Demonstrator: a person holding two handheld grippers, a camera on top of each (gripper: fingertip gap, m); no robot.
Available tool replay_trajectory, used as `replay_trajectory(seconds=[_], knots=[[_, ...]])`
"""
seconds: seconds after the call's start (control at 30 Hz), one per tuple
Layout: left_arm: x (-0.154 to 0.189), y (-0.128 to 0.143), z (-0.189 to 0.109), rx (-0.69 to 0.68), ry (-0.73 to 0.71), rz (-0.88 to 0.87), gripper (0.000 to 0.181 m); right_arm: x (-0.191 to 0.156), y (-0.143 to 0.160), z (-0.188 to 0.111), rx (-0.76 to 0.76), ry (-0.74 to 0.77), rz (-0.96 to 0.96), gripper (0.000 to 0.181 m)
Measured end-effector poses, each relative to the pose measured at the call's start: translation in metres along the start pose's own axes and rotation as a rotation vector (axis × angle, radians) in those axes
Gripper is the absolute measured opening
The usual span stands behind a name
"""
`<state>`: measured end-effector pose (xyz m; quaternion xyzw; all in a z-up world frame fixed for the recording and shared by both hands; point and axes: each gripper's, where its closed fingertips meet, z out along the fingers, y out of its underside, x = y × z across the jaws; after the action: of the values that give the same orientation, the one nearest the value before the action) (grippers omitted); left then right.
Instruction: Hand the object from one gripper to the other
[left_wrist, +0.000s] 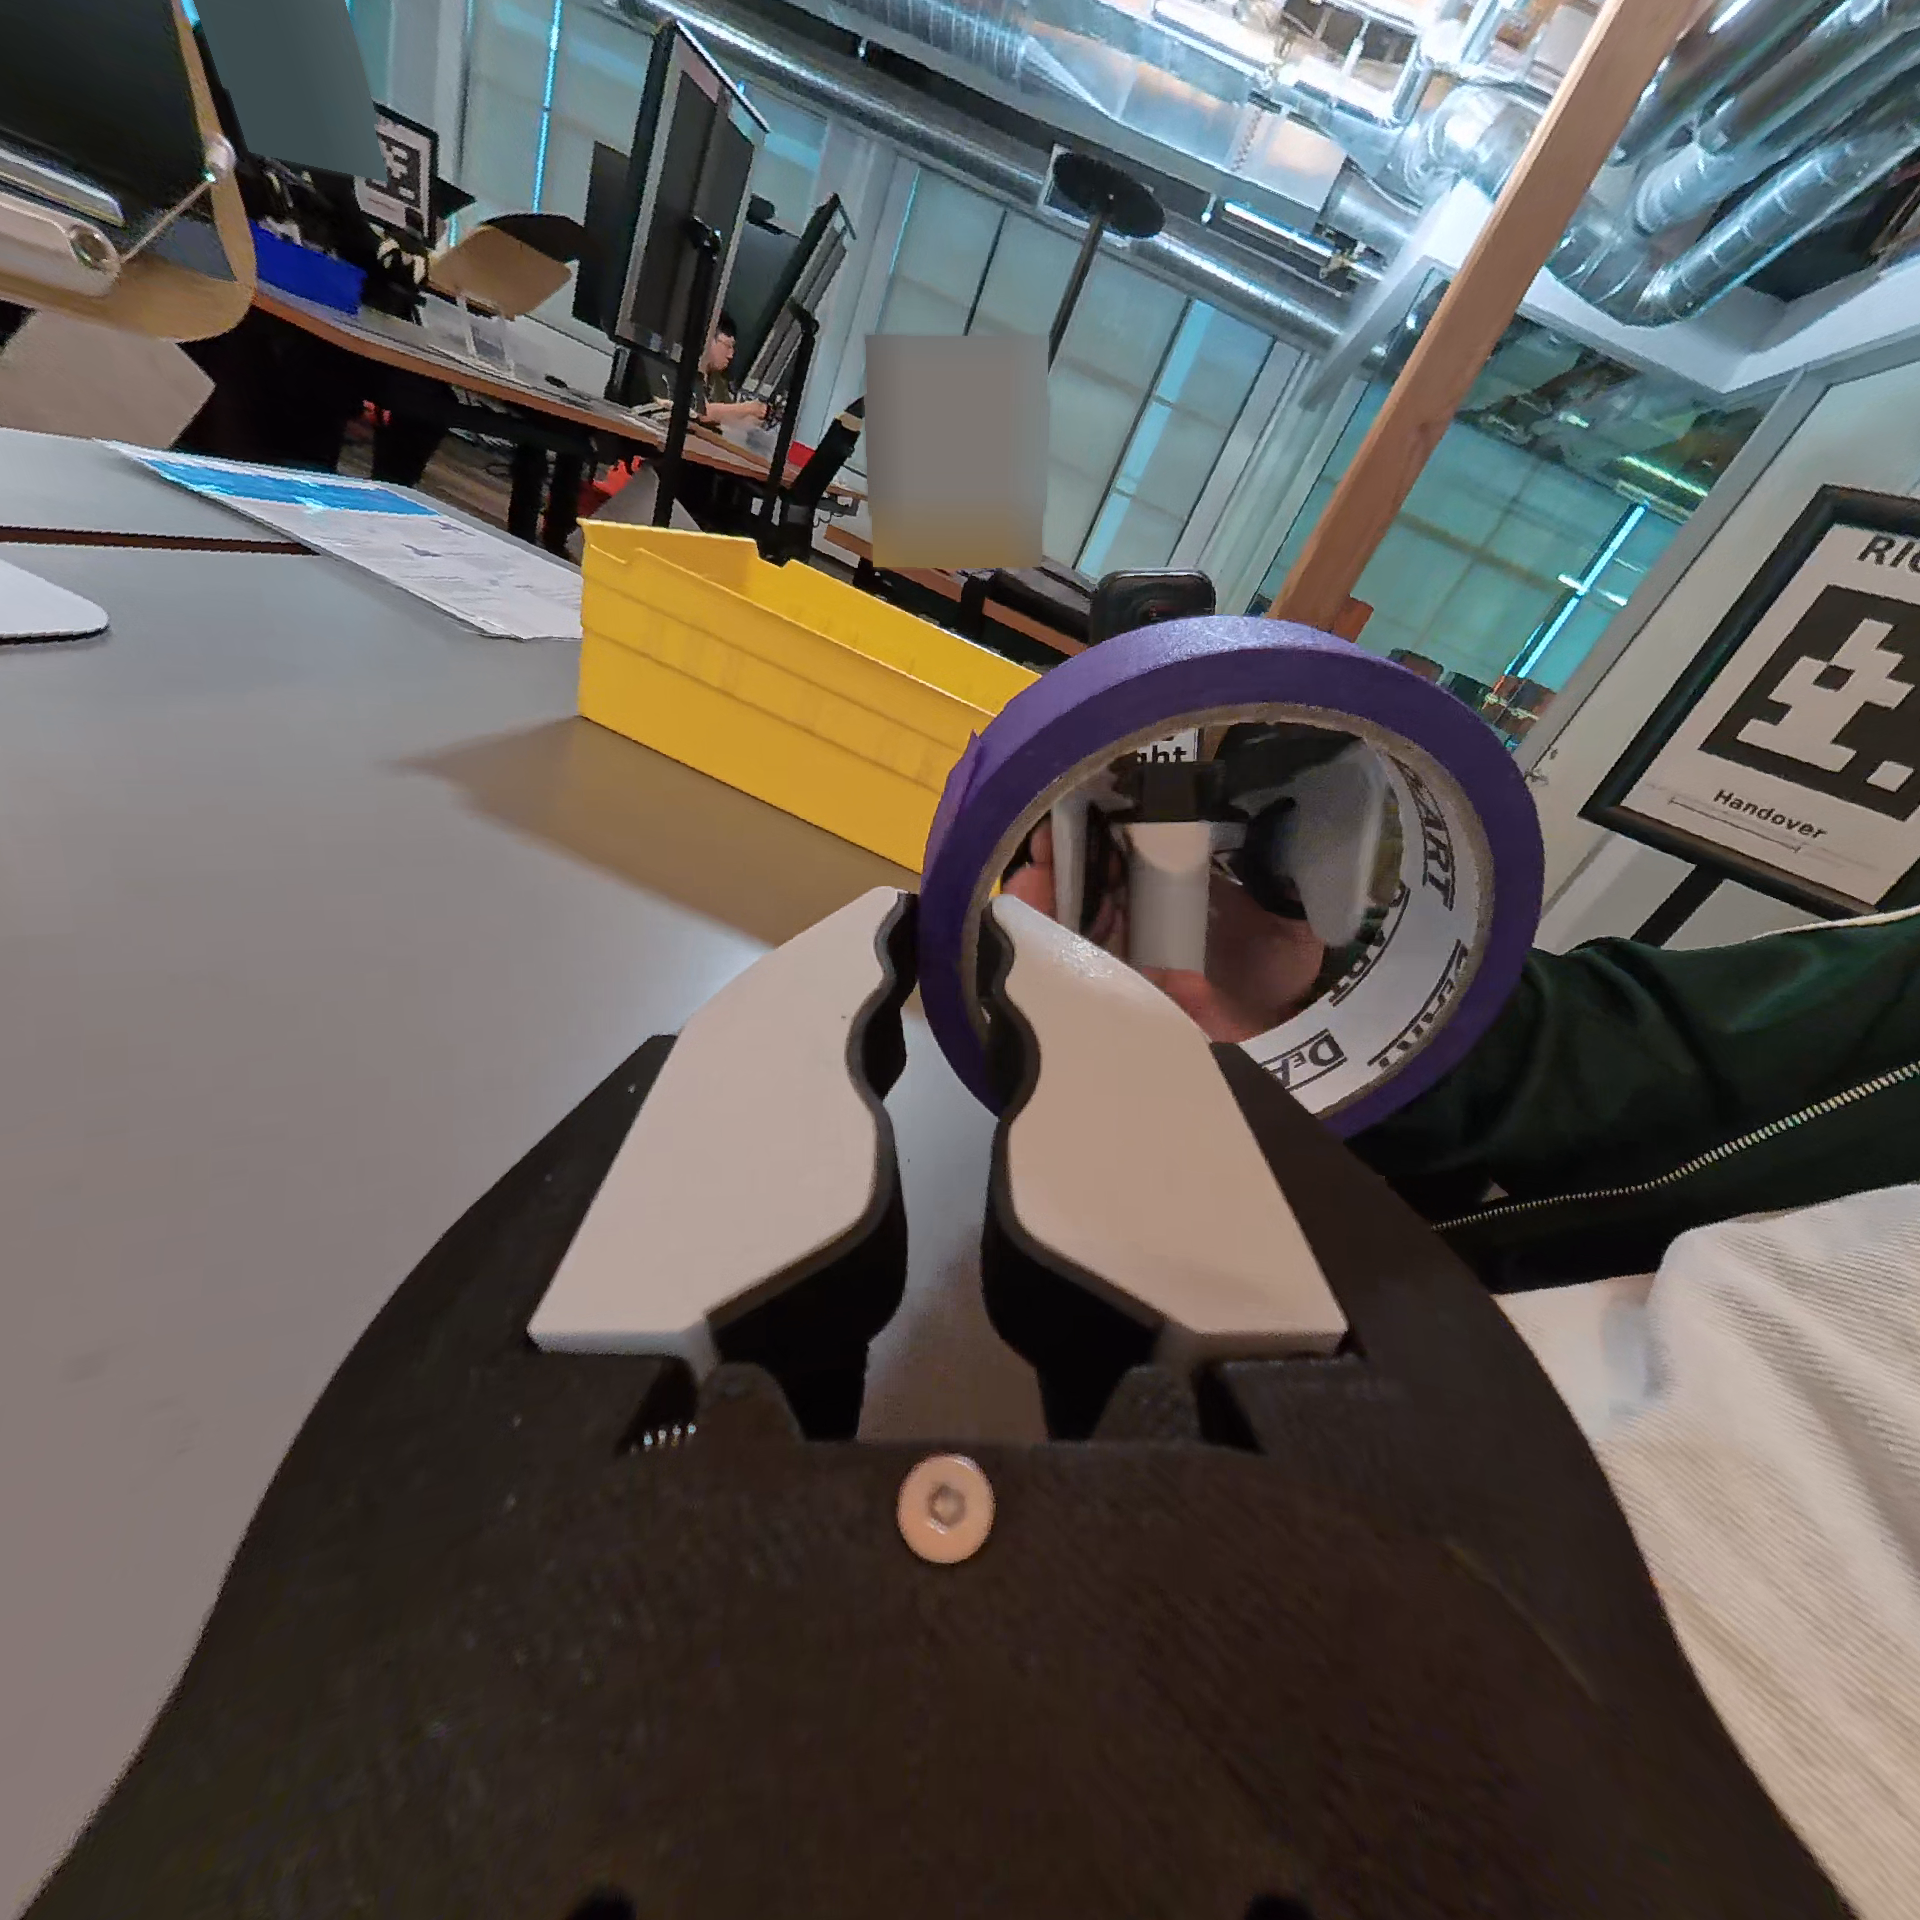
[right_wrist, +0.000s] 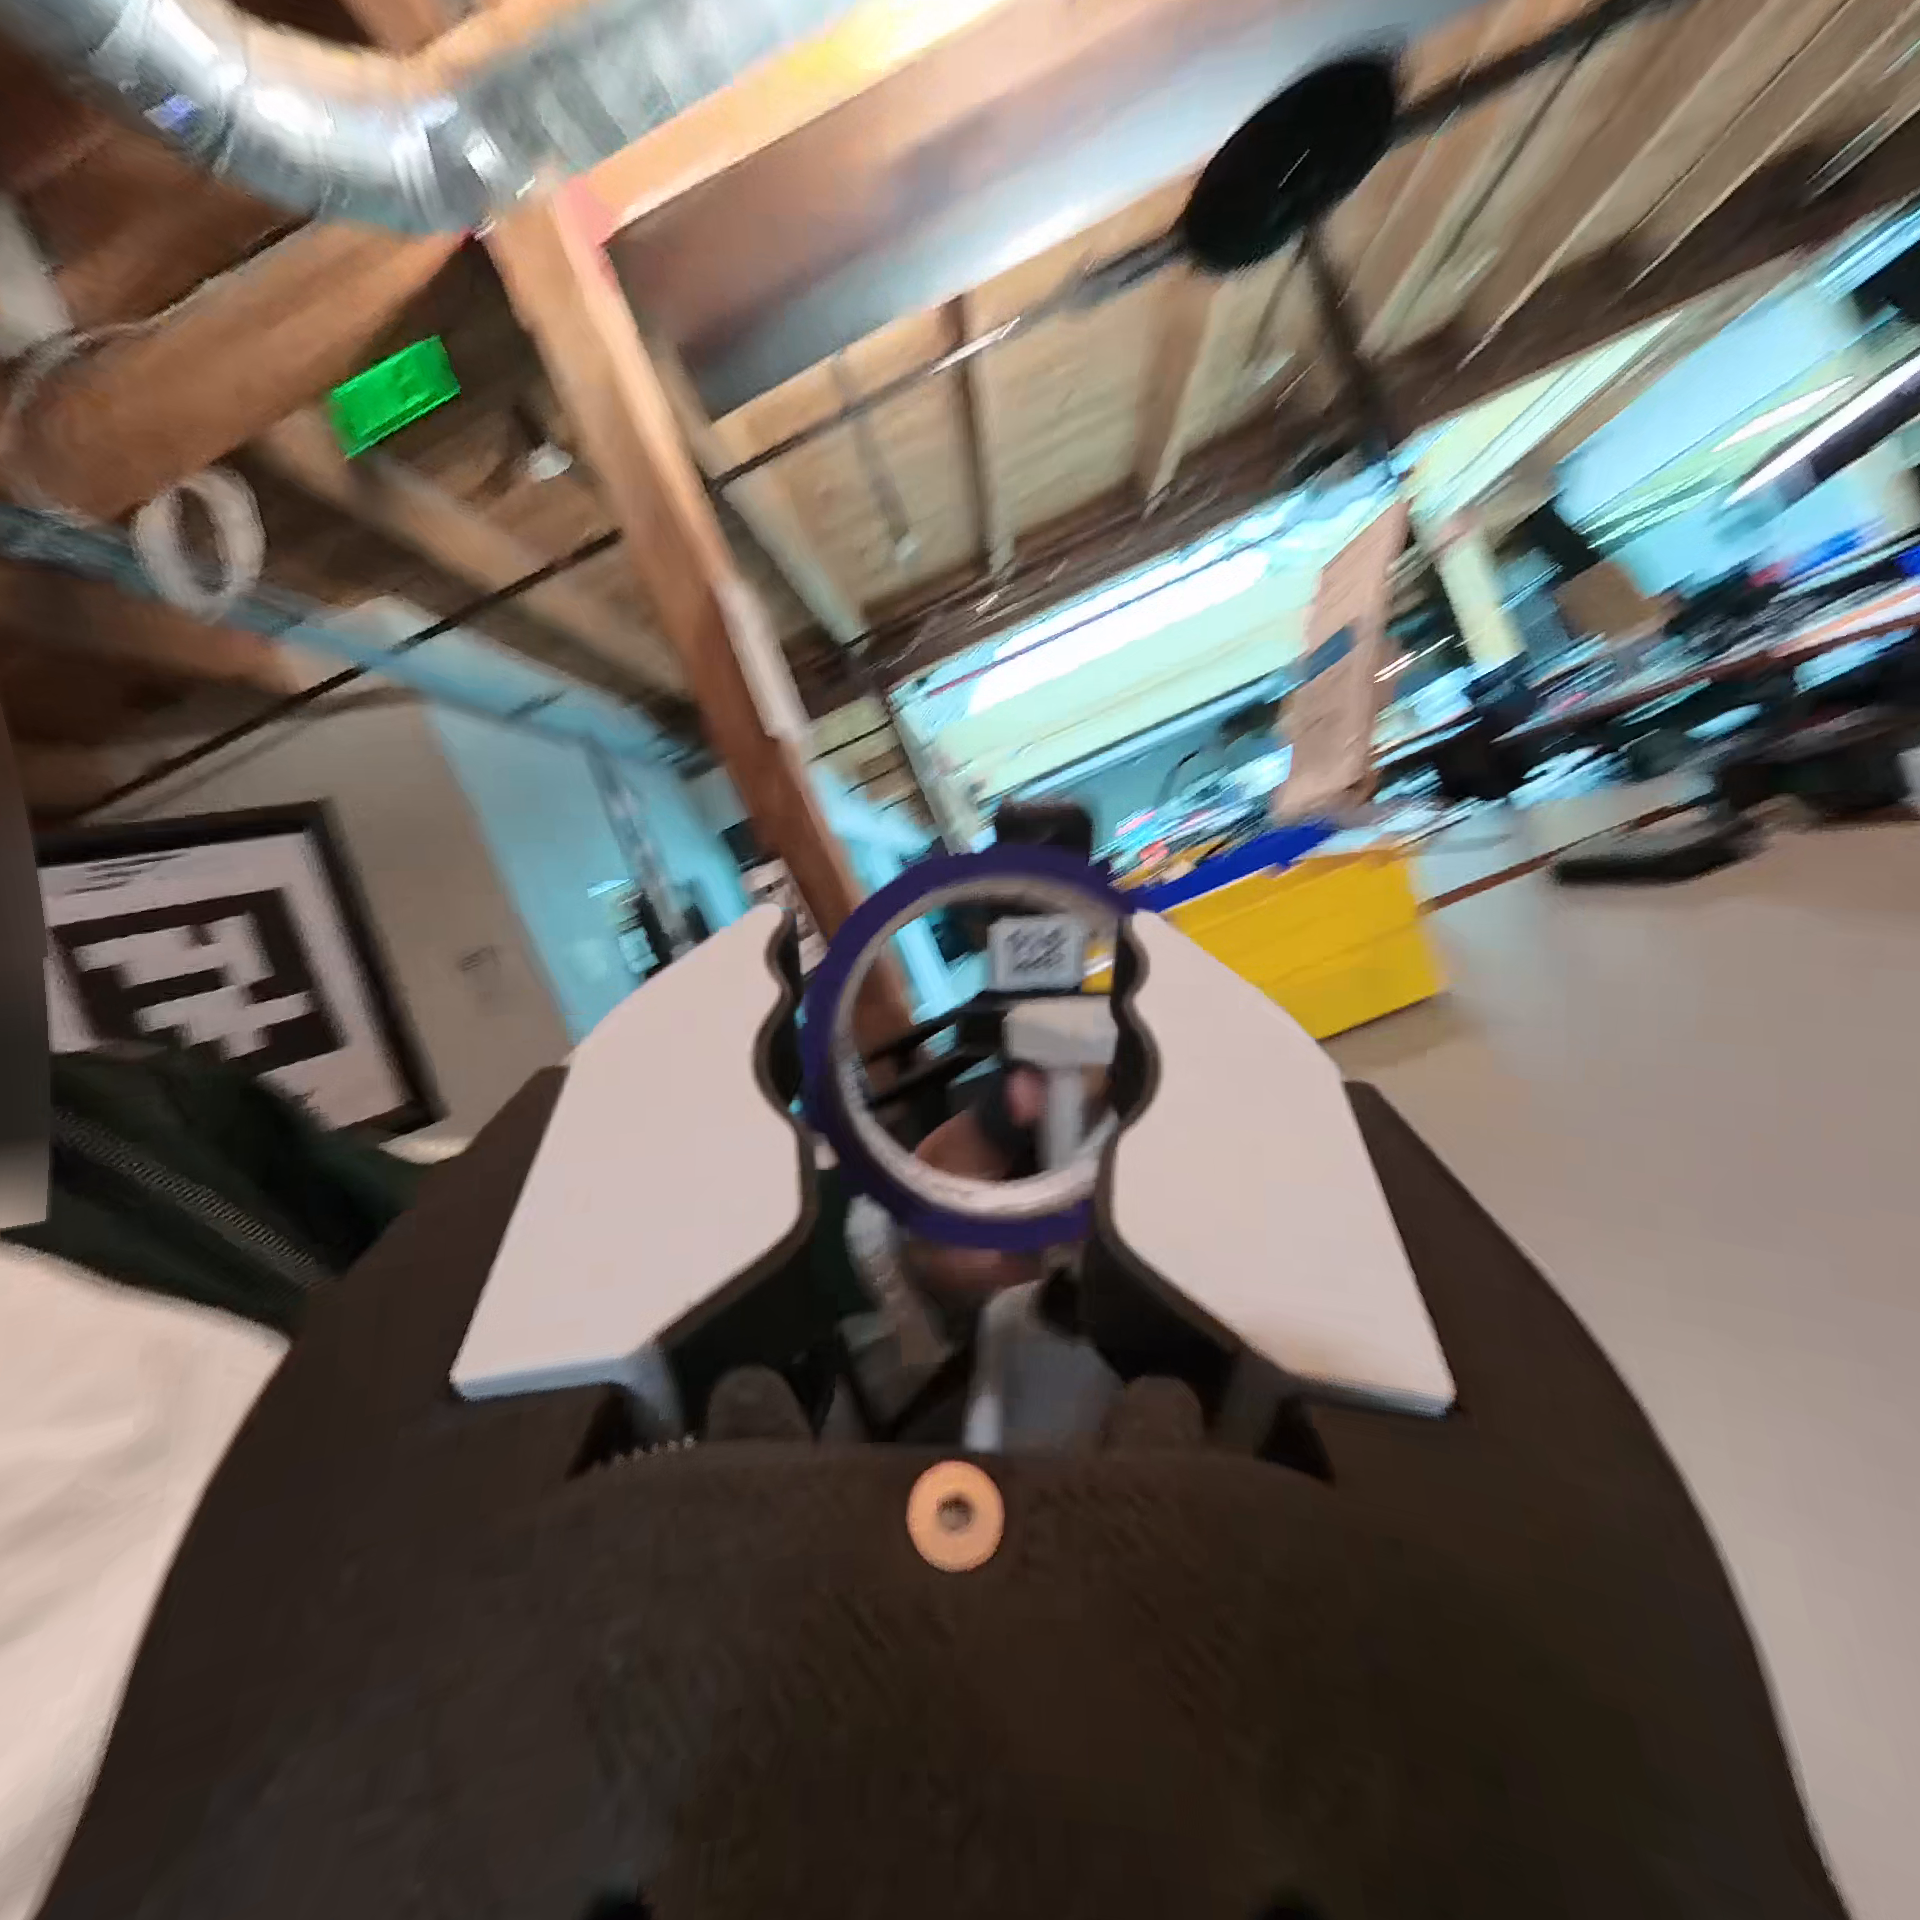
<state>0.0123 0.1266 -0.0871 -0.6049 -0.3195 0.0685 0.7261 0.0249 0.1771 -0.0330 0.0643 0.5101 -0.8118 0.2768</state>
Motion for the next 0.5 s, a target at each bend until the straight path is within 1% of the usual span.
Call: replay_trajectory(seconds=[0.1, 0.17, 0.3, 0.37, 0.43, 0.47, 0.5], knots=[[-0.001, -0.001, -0.001, 0.008, 0.008, -0.019, 0.009, 0.016, -0.014, -0.012, 0.019, 0.102, -0.101, 0.059], [-0.001, 0.0, 0.0, 0.007, 0.009, -0.022, 0.009, 0.023, -0.019, -0.017, 0.015, 0.162, -0.17, 0.065], [-0.004, 0.001, 0.0, -0.006, -0.023, -0.004, 0.009, 0.038, -0.022, -0.022, 0.026, 0.275, -0.237, 0.095], [-0.014, 0.004, -0.002, -0.031, -0.102, 0.018, 0.009, 0.045, -0.017, -0.021, 0.001, 0.328, -0.251, 0.107], [-0.028, 0.007, -0.007, -0.07, -0.217, 0.067, 0.009, 0.052, -0.005, -0.02, -0.064, 0.384, -0.269, 0.11], [-0.035, 0.009, -0.01, -0.093, -0.279, 0.091, 0.01, 0.058, 0.003, -0.021, -0.117, 0.428, -0.275, 0.107], [-0.043, 0.009, -0.014, -0.111, -0.345, 0.115, 0.009, 0.065, 0.015, -0.023, -0.19, 0.476, -0.27, 0.1]])
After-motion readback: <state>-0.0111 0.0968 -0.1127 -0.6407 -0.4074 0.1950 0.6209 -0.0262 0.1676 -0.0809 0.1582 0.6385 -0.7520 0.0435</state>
